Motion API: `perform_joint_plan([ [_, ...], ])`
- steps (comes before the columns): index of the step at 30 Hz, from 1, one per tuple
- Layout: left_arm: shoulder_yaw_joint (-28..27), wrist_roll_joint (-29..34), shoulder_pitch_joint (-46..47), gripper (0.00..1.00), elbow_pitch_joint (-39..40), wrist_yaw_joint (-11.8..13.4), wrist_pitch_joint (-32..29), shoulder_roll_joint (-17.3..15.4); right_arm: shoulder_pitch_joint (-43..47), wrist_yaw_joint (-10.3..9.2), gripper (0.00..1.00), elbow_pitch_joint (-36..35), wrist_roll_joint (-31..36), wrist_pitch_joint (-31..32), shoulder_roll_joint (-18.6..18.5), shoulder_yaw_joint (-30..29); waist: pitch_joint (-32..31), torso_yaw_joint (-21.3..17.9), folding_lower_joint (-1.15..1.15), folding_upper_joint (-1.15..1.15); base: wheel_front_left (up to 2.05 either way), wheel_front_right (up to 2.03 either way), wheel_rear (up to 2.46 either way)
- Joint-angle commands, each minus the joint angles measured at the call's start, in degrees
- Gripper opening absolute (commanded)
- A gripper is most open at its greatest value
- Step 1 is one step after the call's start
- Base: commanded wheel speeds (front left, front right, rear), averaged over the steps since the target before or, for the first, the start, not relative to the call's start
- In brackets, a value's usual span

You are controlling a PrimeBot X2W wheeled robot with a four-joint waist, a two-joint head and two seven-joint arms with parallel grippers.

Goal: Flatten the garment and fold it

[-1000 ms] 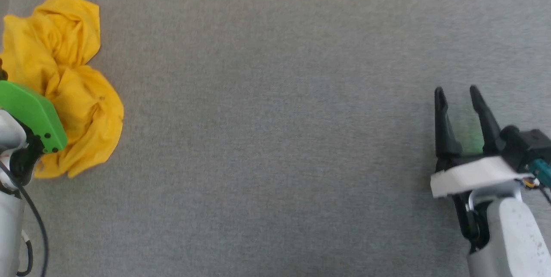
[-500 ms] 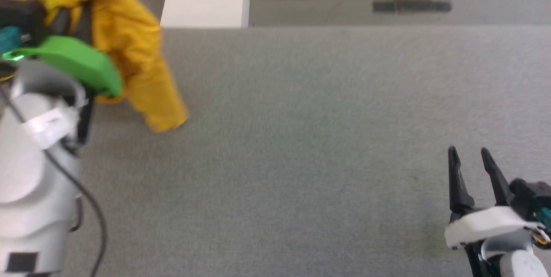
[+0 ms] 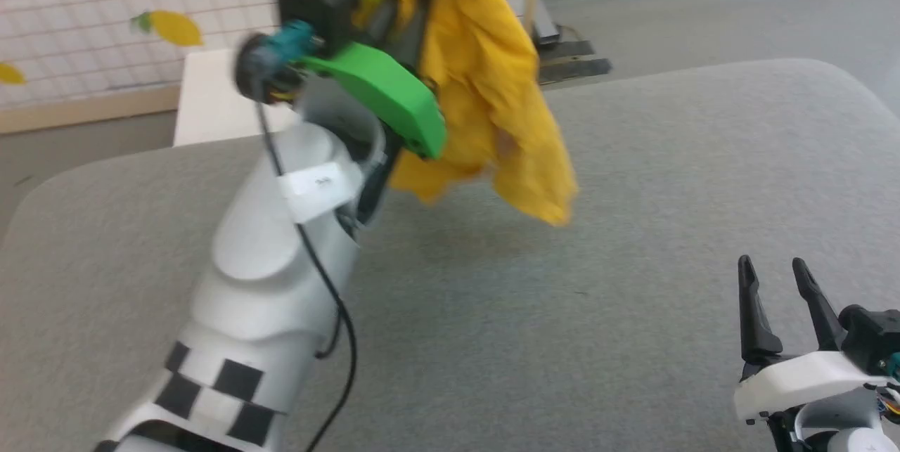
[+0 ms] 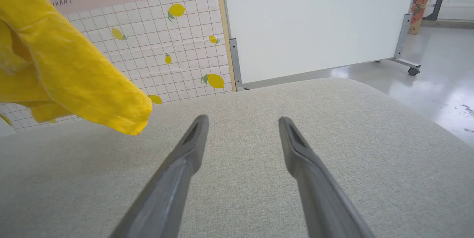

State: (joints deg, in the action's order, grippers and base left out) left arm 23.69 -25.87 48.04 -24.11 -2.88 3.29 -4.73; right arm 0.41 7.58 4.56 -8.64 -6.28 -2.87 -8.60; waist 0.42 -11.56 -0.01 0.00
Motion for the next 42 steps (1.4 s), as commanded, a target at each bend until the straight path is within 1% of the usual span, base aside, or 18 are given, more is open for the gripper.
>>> perform_joint_plan([
  [1,0.9,-1.1,-1.1,0.0,-1.5,-0.5,-0.6,0.3,0.7,-0.09,1.0,-0.5,-0.2,0.4,0.0,0.2,-1.2,-3.7,0.01,0.0,0.0,0.0,0.0],
  [4,5.3,-2.7,-4.5,0.0,-6.8,-1.5,-5.7,1.2,0.8,-0.09,1.0,-0.7,-0.3,0.6,0.0,0.2,-0.8,-5.0,0.01,0.0,0.0,0.0,0.0],
  [10,13.2,-5.8,-12.4,0.0,-17.2,-2.8,-22.6,1.6,0.8,-0.09,1.0,-0.3,-0.9,0.5,0.0,0.7,0.3,-5.7,0.01,0.0,0.0,0.0,0.0],
  [12,15.4,-6.3,-14.3,0.0,-19.3,-3.2,-27.6,1.6,0.8,-0.09,1.0,-0.1,-0.8,0.5,0.0,0.8,0.4,-5.5,0.01,0.0,0.0,0.0,0.0],
  [15,16.5,-7.8,-16.6,0.0,-20.8,-3.3,-32.2,1.7,1.0,-0.09,1.0,0.1,-0.5,0.7,0.0,0.9,0.0,-4.6,0.01,0.0,0.0,0.0,0.0],
  [16,16.4,-8.6,-17.4,0.3,-20.7,-3.3,-32.9,1.7,1.1,-0.09,1.0,0.2,-0.3,0.8,0.0,1.0,-0.3,-4.1,0.01,0.0,0.0,0.0,0.0],
  [17,15.9,-9.4,-18.0,0.92,-20.3,-3.1,-32.7,1.7,1.2,-0.09,1.0,0.2,-0.1,1.0,0.0,1.2,-0.5,-3.8,0.01,0.0,0.0,0.0,0.0],
  [18,15.2,-10.1,-18.5,1.0,-19.3,-2.8,-31.6,1.7,1.2,-0.09,1.0,0.1,0.0,1.1,0.0,1.4,-0.6,-3.3,0.01,0.0,0.0,0.0,0.0],
  [20,13.8,-10.5,-19.3,1.0,-17.4,-1.8,-28.1,1.4,1.2,-0.09,1.0,-0.1,0.2,1.3,0.0,1.5,-0.9,-2.4,0.01,0.0,0.0,0.0,0.0],
  [22,12.1,-10.5,-20.1,1.0,-14.6,-0.9,-22.9,0.6,1.3,-0.09,1.0,-0.5,0.3,1.4,0.0,1.3,-1.1,-1.4,0.01,0.0,0.0,0.0,0.0],
  [24,9.7,-10.4,-21.2,1.0,-11.1,0.0,-15.9,-0.4,1.5,-0.09,1.0,-1.0,0.2,1.4,0.0,1.0,-1.2,-0.2,0.01,0.0,0.0,0.0,0.0],
  [27,7.1,-8.4,-23.4,1.0,-5.8,1.3,-5.0,-3.2,1.8,-0.09,1.0,-1.6,0.2,1.5,0.0,0.5,-1.1,2.0,0.01,0.0,0.0,0.0,0.0],
  [29,4.8,-7.2,-25.3,1.0,-2.6,3.1,1.9,-5.1,1.9,-0.09,1.0,-1.9,0.4,1.6,0.0,0.1,-1.0,3.5,0.01,0.0,0.0,0.0,0.0],
  [31,2.7,-6.5,-27.6,1.0,0.1,4.8,7.3,-6.7,1.9,-0.09,1.0,-2.2,0.5,1.6,0.0,-0.5,-0.9,4.9,0.01,0.0,0.0,0.0,0.0],
  [33,0.7,-5.9,-30.1,1.0,3.1,6.1,10.1,-8.1,1.8,-0.09,1.0,-2.4,0.6,1.7,0.0,-1.0,-0.7,6.3,0.01,0.0,0.0,0.0,0.0],
  [37,-3.6,-3.8,-35.0,1.0,8.6,8.1,11.6,-10.0,1.4,-0.09,1.0,-3.0,0.7,1.9,0.0,-1.8,-0.4,8.3,0.01,0.0,0.0,0.0,0.0],
  [40,-8.1,-2.0,-38.3,1.0,13.0,8.8,11.7,-9.8,1.3,-0.09,1.0,-3.5,0.7,2.1,0.0,-1.9,-0.2,9.2,0.01,0.0,0.0,0.0,0.0],
  [42,-10.9,-0.6,-40.7,1.0,15.4,8.6,11.7,-9.2,1.3,-0.09,1.0,-3.7,0.7,2.3,0.0,-1.9,0.1,9.7,0.01,0.0,0.0,0.0,0.0],
])
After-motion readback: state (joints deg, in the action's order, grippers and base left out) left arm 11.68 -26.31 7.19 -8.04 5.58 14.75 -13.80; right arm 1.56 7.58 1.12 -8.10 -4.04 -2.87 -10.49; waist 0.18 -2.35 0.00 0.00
